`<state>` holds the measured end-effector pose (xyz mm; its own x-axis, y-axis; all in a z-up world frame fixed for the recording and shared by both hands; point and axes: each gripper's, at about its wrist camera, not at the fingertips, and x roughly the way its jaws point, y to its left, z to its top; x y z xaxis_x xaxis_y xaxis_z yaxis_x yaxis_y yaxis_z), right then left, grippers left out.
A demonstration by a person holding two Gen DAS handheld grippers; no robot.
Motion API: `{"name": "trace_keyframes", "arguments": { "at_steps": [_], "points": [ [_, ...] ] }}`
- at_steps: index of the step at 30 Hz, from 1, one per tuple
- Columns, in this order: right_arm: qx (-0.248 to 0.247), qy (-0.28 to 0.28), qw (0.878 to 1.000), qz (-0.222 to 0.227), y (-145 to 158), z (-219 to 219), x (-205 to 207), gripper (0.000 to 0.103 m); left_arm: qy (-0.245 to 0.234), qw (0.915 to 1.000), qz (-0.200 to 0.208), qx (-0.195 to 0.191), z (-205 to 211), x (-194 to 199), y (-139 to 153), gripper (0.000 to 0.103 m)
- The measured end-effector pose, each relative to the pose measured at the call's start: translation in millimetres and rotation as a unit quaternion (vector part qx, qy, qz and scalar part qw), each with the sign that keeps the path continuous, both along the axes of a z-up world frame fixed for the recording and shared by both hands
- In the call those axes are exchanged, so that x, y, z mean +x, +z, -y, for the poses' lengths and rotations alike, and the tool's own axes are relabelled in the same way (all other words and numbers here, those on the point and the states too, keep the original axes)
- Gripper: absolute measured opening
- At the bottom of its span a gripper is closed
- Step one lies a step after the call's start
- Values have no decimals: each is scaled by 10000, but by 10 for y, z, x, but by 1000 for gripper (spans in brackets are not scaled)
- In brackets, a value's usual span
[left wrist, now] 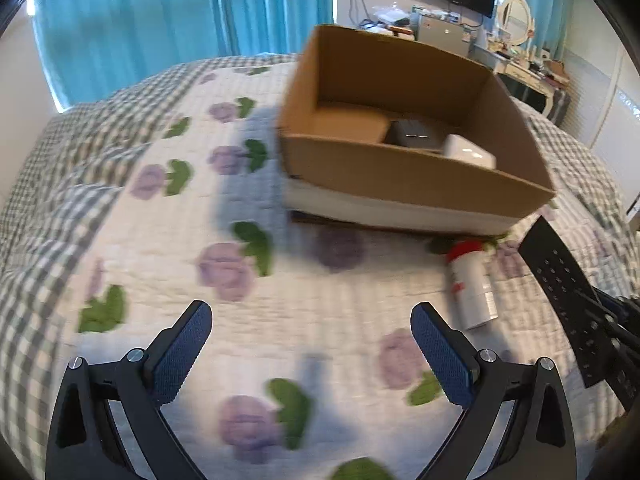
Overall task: Organize rigid objects
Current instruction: 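Grasp the white red-capped bottle with the left tool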
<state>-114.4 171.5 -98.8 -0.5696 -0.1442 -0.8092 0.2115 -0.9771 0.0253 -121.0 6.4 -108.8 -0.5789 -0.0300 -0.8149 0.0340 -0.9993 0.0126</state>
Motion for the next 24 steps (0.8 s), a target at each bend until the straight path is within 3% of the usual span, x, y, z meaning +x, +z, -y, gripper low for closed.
{"name": "trace_keyframes", "arguments": {
  "at_steps": [6,13,17,22,23,24],
  "points": [
    [-44,-431,9990,51,7,-360,-205,19,-288,9995,46,71,-503,-208,-112,101],
    [-294,-722,9965,304,-232,-453,-442,19,-502,9983,260,103,-895,-464,-420,97],
    [-371,-691,9959,445,-318,-437,-485,19,-656,9964,395,364,-995,-527,-539,77],
    [-528,-732,9945,540,-396,-496,-503,19,-918,9939,486,378,-1062,-558,-652,60],
    [-548,-737,9942,567,-407,-503,-506,19,-1005,9927,490,449,-1063,-548,-645,41],
    [-542,-753,9939,602,-423,-508,-506,19,-1064,9918,504,495,-1060,-534,-627,38]
  ]
}}
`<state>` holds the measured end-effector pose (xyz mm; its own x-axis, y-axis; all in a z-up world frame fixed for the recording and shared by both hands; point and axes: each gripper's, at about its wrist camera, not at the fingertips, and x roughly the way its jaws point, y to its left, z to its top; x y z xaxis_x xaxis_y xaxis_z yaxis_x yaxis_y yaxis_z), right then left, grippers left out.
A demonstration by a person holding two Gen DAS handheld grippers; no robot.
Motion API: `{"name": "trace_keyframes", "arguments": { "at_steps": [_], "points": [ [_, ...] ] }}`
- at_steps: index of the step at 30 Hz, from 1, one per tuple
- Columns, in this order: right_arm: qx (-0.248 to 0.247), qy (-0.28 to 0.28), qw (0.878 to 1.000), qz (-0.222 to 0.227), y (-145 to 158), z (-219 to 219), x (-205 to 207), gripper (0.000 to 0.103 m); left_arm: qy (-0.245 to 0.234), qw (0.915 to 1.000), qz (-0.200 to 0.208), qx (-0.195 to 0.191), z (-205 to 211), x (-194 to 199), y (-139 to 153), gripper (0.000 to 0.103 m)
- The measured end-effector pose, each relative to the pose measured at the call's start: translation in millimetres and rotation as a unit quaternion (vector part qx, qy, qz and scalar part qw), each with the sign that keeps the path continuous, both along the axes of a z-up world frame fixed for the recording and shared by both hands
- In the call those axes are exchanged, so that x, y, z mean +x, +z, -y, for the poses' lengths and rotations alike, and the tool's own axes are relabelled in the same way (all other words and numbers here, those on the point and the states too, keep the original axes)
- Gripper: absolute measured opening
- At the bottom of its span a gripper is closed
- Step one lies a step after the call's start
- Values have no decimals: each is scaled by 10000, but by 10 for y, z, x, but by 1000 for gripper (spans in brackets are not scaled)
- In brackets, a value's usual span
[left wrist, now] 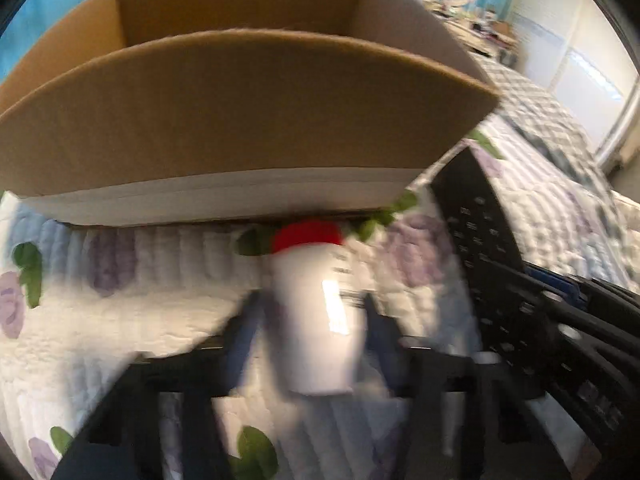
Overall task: Organize rigid objects
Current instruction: 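Grasp the white red-capped bottle with the left tool, then lower the remote and bottle into the box and open both tools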
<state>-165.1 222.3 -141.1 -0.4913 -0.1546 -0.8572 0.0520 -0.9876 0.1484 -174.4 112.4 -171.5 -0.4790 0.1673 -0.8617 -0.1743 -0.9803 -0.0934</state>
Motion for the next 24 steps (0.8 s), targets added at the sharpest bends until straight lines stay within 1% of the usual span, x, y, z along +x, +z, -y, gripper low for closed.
{"name": "trace_keyframes", "arguments": {
  "at_steps": [5,9,13,18,21,24],
  "points": [
    [-105,-23,9999,-93,53,-29,67,19,-38,10000,-16,74,129,128,131,38],
    [87,-61,9994,-334,204,35,228,19,-41,10000,-81,7,235,331,274,38],
    [51,-4,9989,-463,337,141,379,19,-1,9999,-172,9,369,563,433,38],
    [35,-13,9974,-716,560,228,592,19,52,9989,-468,24,607,802,771,38],
    [44,-12,9954,-957,765,269,717,19,54,9976,-694,53,662,847,1005,38],
    [30,34,9930,-1177,1002,302,773,19,72,9959,-899,66,693,802,1244,38]
  ]
}}
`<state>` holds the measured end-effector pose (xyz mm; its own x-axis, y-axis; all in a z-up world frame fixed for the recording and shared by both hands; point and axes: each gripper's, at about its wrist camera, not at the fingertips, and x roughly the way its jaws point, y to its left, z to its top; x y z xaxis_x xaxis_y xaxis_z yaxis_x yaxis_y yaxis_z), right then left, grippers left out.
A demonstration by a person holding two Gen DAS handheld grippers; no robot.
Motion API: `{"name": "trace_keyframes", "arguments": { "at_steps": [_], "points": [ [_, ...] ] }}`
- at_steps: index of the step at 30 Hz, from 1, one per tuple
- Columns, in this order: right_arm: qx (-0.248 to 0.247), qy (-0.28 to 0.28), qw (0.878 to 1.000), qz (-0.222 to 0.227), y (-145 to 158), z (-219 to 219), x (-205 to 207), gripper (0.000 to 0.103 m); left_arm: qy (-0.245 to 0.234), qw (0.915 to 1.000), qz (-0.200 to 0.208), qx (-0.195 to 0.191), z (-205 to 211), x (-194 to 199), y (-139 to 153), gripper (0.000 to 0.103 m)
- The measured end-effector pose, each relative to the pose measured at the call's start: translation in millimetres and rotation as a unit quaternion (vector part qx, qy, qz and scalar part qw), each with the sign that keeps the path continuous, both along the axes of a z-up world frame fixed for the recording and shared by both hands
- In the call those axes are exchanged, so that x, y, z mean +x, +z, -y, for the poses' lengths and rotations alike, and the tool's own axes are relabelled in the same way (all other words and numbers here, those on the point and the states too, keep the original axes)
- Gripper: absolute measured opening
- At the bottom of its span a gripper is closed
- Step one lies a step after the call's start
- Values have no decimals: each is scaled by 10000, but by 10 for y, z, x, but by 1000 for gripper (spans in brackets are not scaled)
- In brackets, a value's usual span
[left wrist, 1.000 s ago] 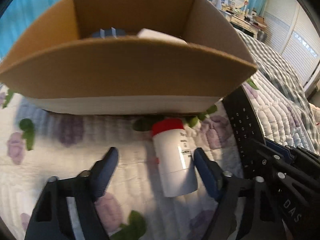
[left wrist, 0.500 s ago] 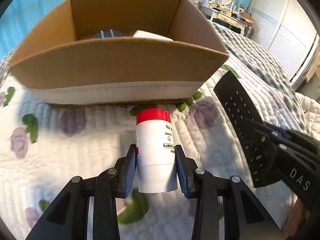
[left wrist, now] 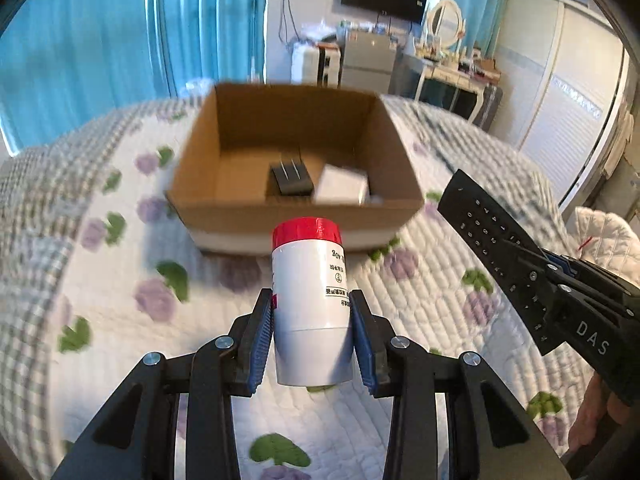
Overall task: Organize rigid objects
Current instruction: 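Lower the remote and bottle into the box and open both tools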
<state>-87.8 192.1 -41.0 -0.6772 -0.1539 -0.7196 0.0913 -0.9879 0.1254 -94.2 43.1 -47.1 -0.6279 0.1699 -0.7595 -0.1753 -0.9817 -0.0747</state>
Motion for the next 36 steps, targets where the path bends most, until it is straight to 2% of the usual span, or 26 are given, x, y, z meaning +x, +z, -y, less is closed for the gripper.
{"name": "trace_keyframes", "arguments": {
  "at_steps": [7,10,17,22,24,26,27,28,31,33,36],
  "points": [
    [74,262,9984,-490,541,159,-207,19,26,9987,-490,-97,149,-365,476,38],
    [156,422,9969,-639,658,254,-418,19,121,9970,-737,-227,223,-601,545,38],
    [165,635,9950,-754,702,395,-1041,19,68,9973,-568,-462,241,-1258,275,38],
    [153,753,9948,-670,501,448,-1403,19,77,9976,-241,-647,221,-1605,-101,38],
    [135,791,9950,-593,380,459,-1529,19,4,9968,-233,-770,173,-1647,-201,38],
    [110,827,9951,-537,280,461,-1582,19,6,9960,-261,-853,142,-1668,-234,43],
    [79,856,9950,-512,232,454,-1612,19,70,9952,-312,-927,129,-1677,-234,54],
    [47,906,9946,-502,185,448,-1638,19,147,9946,-333,-971,129,-1679,-228,58],
    [-5,1129,9918,-600,118,438,-1657,19,157,9965,-384,-725,139,-1630,-134,63],
    [34,1358,9888,-612,122,456,-1665,19,205,9966,-466,-655,162,-1593,-52,74],
    [161,1631,9843,-654,159,507,-1688,19,299,9961,-594,-576,213,-1539,110,75]
  ]
}}
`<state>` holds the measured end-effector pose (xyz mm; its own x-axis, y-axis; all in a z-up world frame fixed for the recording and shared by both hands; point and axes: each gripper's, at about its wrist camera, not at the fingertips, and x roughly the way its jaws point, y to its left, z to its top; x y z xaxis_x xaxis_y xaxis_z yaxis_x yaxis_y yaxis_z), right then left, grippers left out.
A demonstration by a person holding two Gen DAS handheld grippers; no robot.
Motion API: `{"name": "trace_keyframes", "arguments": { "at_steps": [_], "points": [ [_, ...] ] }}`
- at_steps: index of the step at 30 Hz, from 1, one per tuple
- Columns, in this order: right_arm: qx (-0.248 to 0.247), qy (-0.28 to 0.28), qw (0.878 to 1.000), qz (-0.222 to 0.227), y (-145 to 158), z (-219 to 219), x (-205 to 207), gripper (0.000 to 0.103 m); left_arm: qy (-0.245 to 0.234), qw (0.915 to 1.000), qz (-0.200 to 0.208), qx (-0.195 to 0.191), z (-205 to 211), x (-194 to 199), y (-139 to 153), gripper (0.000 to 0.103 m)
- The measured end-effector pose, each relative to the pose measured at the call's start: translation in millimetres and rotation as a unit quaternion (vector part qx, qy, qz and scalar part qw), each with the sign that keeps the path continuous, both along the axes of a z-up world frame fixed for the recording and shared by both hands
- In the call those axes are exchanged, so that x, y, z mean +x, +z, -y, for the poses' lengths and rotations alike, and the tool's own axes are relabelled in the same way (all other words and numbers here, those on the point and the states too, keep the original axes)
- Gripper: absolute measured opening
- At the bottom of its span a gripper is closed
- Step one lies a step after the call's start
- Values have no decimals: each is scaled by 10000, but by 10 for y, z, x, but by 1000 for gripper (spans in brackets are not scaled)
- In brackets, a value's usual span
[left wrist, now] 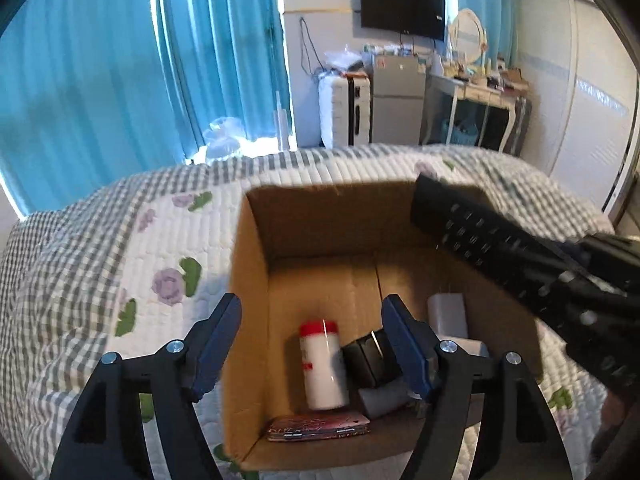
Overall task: Organize rigid objects
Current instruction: 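Lower the remote and bottle into the box and open both tools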
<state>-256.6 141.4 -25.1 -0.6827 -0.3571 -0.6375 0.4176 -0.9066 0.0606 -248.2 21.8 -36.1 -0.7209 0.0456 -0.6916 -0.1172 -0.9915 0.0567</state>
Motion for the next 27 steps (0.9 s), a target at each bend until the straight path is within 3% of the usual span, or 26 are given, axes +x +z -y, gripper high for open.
{"name": "trace_keyframes", "arguments": {
  "at_steps": [6,14,17,18,21,27],
  "points": [
    [167,479,9987,101,-8,183,-144,19,173,9998,-134,-19,147,-16,167,75],
    [314,1227,9915,295,-345,436,-503,19,319,9994,-87,-70,313,-151,47,75],
    [444,1049,9930,310,-448,459,-613,20,292,9995,-100,-56,339,-151,11,78],
    [489,869,9947,244,-459,444,-636,22,266,9996,-114,-59,342,-147,5,85],
    [419,564,9973,219,-399,356,-623,31,275,9993,-213,-98,324,-71,60,88],
    [897,-55,9959,-130,86,240,-239,33,229,9987,-444,77,245,272,431,88]
  ]
}}
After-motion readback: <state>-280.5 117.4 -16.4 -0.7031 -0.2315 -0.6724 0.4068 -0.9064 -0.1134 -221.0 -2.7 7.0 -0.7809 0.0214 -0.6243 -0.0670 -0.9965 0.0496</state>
